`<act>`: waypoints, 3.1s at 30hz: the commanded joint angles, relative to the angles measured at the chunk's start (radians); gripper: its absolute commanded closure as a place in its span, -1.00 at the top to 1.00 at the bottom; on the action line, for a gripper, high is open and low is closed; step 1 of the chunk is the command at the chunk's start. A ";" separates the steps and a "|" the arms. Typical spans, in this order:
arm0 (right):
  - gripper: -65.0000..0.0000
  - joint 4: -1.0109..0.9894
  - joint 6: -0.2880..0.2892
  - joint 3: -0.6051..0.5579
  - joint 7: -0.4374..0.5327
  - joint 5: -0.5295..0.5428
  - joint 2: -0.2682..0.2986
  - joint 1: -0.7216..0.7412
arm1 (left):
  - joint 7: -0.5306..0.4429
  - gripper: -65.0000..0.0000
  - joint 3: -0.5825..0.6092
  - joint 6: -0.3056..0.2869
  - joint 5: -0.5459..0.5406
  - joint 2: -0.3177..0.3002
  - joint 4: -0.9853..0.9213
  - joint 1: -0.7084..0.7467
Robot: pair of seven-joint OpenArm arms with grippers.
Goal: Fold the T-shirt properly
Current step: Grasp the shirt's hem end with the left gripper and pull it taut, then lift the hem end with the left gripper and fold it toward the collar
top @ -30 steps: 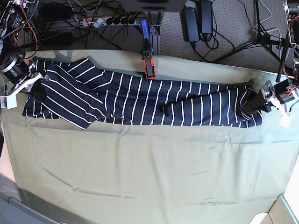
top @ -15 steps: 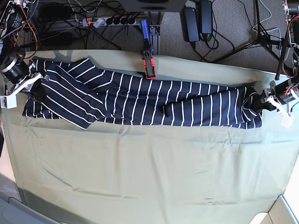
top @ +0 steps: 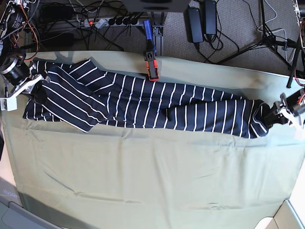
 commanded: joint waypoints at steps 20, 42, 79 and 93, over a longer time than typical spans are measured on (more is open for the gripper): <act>-1.00 0.013 0.043 0.058 0.026 0.058 0.019 0.008 | -0.117 -1.00 -0.010 -0.030 0.239 -0.033 -0.080 -0.245; -1.00 0.013 0.045 0.107 0.019 0.070 0.018 0.046 | -0.027 -1.00 0.034 -0.030 0.232 0.084 0.628 -0.059; -1.00 0.013 0.045 0.107 0.019 0.064 0.018 0.046 | -0.265 -0.22 0.581 -0.030 0.767 0.491 0.526 -0.036; -1.00 0.013 0.046 0.107 0.016 0.064 0.018 0.046 | -0.165 -0.22 0.502 -0.030 0.735 0.505 0.534 -0.116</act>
